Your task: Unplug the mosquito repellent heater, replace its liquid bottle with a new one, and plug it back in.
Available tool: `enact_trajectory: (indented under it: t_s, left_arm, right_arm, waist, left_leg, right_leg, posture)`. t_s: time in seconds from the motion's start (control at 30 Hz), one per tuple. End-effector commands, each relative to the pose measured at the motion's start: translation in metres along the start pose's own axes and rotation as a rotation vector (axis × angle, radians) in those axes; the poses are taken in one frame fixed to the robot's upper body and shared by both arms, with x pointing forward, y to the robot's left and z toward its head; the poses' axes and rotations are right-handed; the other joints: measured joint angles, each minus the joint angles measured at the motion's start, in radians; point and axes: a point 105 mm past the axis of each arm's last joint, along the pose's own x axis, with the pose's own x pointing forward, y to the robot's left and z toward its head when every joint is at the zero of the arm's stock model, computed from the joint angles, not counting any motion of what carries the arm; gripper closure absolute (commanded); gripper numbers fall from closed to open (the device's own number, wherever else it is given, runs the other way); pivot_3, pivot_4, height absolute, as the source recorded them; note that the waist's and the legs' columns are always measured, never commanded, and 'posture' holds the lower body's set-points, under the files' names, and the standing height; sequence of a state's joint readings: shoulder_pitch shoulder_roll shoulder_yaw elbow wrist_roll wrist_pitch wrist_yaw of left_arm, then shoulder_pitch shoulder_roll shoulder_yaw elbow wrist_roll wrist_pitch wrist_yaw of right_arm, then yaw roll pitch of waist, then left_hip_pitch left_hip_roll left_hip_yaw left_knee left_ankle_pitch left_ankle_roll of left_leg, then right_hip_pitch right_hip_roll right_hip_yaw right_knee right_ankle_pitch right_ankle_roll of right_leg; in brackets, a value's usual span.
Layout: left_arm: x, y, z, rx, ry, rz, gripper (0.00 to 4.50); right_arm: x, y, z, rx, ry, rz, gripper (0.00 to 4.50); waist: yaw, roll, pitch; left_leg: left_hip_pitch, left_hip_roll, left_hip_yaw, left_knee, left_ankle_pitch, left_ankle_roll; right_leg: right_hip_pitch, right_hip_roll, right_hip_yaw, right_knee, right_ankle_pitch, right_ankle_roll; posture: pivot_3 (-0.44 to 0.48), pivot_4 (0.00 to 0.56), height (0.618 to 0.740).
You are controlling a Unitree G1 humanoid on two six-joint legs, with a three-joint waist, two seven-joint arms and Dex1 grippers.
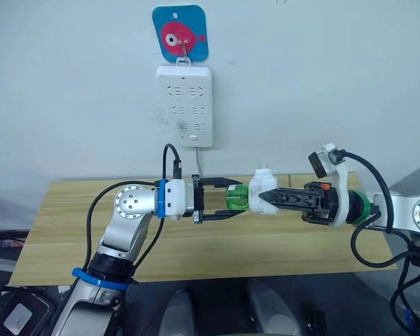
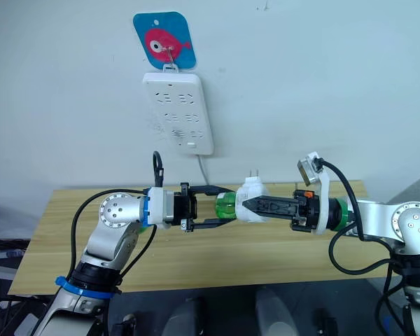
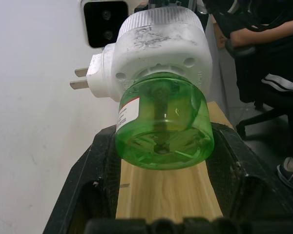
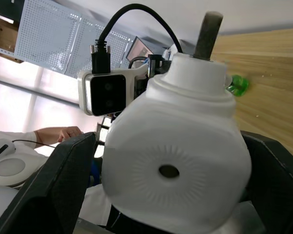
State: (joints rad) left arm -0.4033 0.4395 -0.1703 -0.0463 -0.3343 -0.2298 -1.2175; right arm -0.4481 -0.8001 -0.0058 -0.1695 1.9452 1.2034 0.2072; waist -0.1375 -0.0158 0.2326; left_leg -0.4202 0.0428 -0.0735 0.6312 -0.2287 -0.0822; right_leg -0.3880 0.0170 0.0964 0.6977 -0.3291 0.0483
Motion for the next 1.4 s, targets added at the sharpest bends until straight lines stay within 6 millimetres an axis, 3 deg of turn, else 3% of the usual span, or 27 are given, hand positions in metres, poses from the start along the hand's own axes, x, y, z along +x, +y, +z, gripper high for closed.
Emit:
enact_trajectory:
  t_s: [0.03, 0.07, 0.27, 0.4, 0.53, 0.67, 0.73, 0.9, 1.07, 1.17, 1.37, 1.4]
  left_arm:
    - [0.006, -0.004, 0.007, 0.031, -0.023, -0.027, 2.29]
    - [0.006, -0.005, 0.006, 0.028, -0.018, -0.033, 2.29]
    - [0.007, -0.009, 0.007, -0.035, -0.005, -0.081, 2.29]
    - [-0.003, -0.003, 0.006, -0.666, 0.076, -0.173, 2.29]
    - [-0.008, 0.008, 0.022, -0.840, 0.047, -0.235, 2.29]
    - [-0.006, 0.005, 0.026, -0.755, 0.062, -0.238, 2.29]
    - [-0.007, 0.004, 0.018, -0.681, 0.107, -0.211, 2.29]
    - [-0.010, 0.004, 0.003, -0.291, 0.144, -0.129, 0.64]
    - [-0.014, 0.010, 0.002, 0.035, 0.090, 0.002, 0.63]
    - [-0.011, 0.012, 0.014, 0.182, 0.002, 0.061, 0.63]
    - [-0.011, 0.000, 0.019, 0.247, -0.051, 0.018, 0.63]
    - [-0.013, 0.000, 0.018, 0.243, -0.056, 0.022, 0.81]
  right_arm:
    - [0.004, 0.013, 0.003, -0.036, 0.014, 0.052, 0.90]
    - [0.005, 0.013, 0.003, -0.036, 0.019, 0.053, 1.12]
    - [0.008, 0.014, -0.002, -0.034, 0.044, 0.055, 1.13]
    - [0.004, 0.016, -0.007, -0.038, 0.072, 0.062, 1.14]
    - [0.005, 0.018, -0.011, -0.042, 0.087, 0.069, 1.36]
    - [0.005, 0.018, -0.011, -0.043, 0.079, 0.069, 1.50]
    - [0.005, 0.017, -0.011, -0.041, 0.067, 0.064, 1.50]
    - [0.005, 0.015, -0.008, -0.032, 0.030, 0.059, 1.50]
    - [0.004, 0.012, -0.009, -0.023, 0.010, 0.050, 1.50]
    - [0.003, 0.010, -0.009, -0.017, 0.003, 0.041, 1.50]
    - [0.003, 0.009, -0.009, -0.015, 0.002, 0.033, 1.50]
    - [0.003, 0.009, -0.008, -0.015, 0.003, 0.031, 1.50]
  waist:
    - [0.000, 0.000, 0.000]
    - [0.000, 0.000, 0.000]
    - [0.000, 0.000, 0.000]
    - [-0.002, 0.001, 0.003]
    - [-0.002, 0.000, 0.005]
    - [-0.003, 0.000, 0.006]
    - [-0.001, 0.000, 0.006]
    - [0.002, 0.000, 0.006]
    - [0.013, 0.000, 0.006]
    - [0.022, 0.000, 0.006]
    - [0.026, 0.000, 0.006]
    - [0.025, 0.000, 0.006]
  left_leg:
    - [0.000, 0.000, 0.000, 0.000, 0.000, 0.000]
    - [0.000, 0.000, 0.000, 0.000, 0.000, 0.000]
    - [0.000, 0.000, 0.000, 0.000, 0.000, 0.000]
    - [-0.001, 0.000, -0.002, 0.000, 0.000, 0.000]
    - [-0.001, 0.000, -0.003, 0.001, 0.000, 0.000]
    - [-0.001, 0.001, -0.002, 0.000, 0.000, 0.000]
    - [-0.001, 0.001, -0.002, 0.000, 0.000, 0.000]
    - [0.000, 0.001, -0.001, 0.000, 0.000, 0.000]
    - [-0.001, 0.001, 0.000, 0.002, 0.000, 0.000]
    - [-0.001, 0.001, 0.000, 0.003, 0.000, 0.000]
    - [-0.002, 0.000, 0.000, 0.003, 0.000, 0.000]
    - [-0.001, 0.000, 0.000, 0.004, 0.000, 0.000]
  right_leg:
    - [0.000, 0.000, 0.000, 0.000, 0.000, 0.000]
    - [0.000, 0.000, 0.000, 0.000, 0.000, 0.000]
    - [0.000, 0.000, 0.000, 0.000, 0.000, 0.000]
    - [0.000, 0.000, -0.001, 0.001, 0.000, 0.000]
    - [0.000, 0.001, -0.003, 0.001, 0.000, 0.000]
    - [0.000, 0.001, -0.002, 0.000, 0.000, 0.000]
    - [-0.001, 0.001, -0.003, 0.000, 0.000, 0.000]
    - [0.000, 0.000, -0.001, 0.000, 0.000, 0.000]
    - [0.000, 0.000, 0.000, 0.000, 0.000, 0.000]
    - [0.000, 0.000, 0.000, 0.000, 0.000, 0.000]
    - [0.000, 0.000, 0.000, 0.000, 0.001, 0.000]
    - [0.000, 0.000, 0.000, 0.001, 0.001, 0.000]
  posture:
    - [-0.175, 0.221, 0.725]
    - [-0.175, 0.221, 0.725]
    - [-0.175, 0.221, 0.725]
    - [-0.169, 0.224, 0.725]
    - [-0.172, 0.224, 0.725]
    - [-0.175, 0.223, 0.725]
    - [-0.174, 0.223, 0.725]
    - [-0.173, 0.222, 0.725]
    - [-0.173, 0.222, 0.725]
    - [-0.170, 0.221, 0.725]
    - [-0.168, 0.222, 0.725]
    - [-0.168, 0.222, 0.725]
